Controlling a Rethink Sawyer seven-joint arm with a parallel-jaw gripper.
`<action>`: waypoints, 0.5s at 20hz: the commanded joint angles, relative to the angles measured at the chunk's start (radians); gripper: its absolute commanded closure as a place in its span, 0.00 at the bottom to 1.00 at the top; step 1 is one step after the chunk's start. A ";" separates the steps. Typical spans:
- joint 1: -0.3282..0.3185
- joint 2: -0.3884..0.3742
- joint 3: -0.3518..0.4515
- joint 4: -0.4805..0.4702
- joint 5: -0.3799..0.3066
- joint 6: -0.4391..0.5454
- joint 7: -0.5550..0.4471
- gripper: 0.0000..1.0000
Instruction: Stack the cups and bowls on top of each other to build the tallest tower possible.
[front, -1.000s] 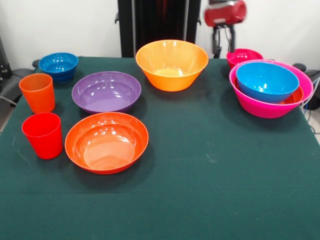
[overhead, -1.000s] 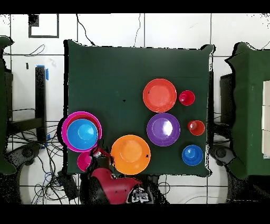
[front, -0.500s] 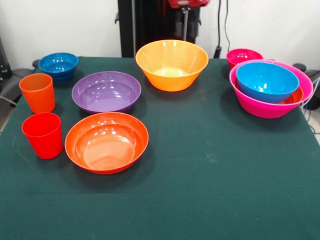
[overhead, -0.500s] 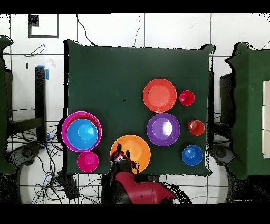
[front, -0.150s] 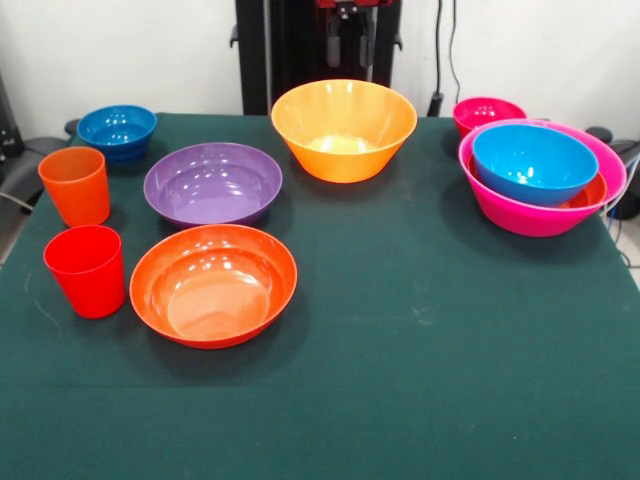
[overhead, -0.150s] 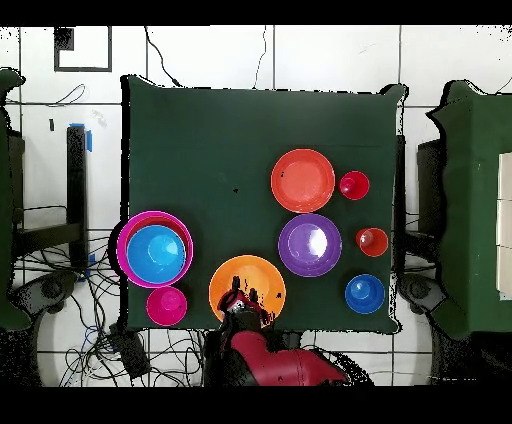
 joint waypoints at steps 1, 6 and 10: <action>-0.014 0.081 0.062 -0.080 -0.056 0.028 0.011 0.00; 0.034 0.138 0.041 -0.090 -0.006 -0.059 0.048 0.00; 0.065 0.181 0.038 -0.114 0.034 -0.115 0.069 0.00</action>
